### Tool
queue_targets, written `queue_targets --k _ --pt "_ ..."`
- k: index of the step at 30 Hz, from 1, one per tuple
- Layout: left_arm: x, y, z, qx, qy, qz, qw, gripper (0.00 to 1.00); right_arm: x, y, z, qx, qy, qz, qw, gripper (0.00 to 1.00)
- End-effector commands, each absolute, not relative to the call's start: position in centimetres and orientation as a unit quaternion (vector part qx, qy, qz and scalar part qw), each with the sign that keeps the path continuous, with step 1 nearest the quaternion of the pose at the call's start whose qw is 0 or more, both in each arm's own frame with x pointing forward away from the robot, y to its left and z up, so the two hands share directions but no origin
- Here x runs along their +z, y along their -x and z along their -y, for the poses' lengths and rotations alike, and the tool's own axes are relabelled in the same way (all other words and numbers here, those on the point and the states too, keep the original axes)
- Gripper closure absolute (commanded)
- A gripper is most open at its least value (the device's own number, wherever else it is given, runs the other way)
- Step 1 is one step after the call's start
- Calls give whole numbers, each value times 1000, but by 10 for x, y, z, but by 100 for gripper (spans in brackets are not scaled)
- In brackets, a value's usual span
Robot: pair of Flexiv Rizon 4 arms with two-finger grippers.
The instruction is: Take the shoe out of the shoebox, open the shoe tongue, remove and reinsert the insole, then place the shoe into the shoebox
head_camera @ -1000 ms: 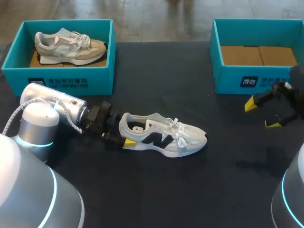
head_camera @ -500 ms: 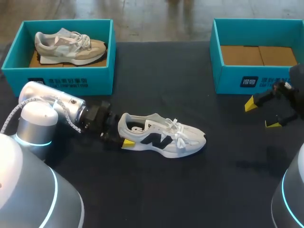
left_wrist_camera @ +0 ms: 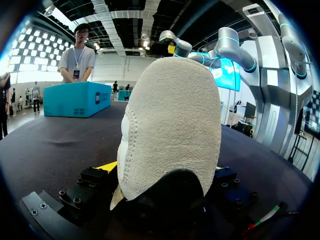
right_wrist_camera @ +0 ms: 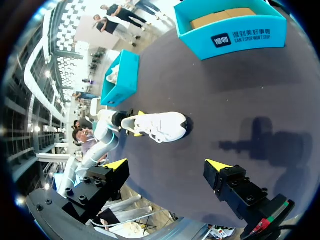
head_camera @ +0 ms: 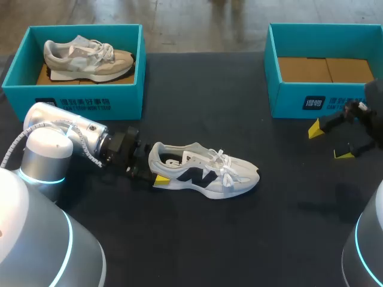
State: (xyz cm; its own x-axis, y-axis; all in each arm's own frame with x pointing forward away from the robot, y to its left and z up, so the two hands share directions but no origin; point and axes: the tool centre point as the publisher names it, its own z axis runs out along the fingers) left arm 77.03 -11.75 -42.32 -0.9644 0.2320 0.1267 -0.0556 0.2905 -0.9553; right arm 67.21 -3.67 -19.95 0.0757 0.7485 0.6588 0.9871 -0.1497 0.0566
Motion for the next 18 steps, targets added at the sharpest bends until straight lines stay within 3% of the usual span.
queue_targets --k 1,18 --pt "-422 -770 117 592 56 795 122 100 -192 -672 21 -276 708 621 193 0" --pt "-422 -770 117 592 56 795 122 100 -168 -680 -61 -250 678 677 137 0"
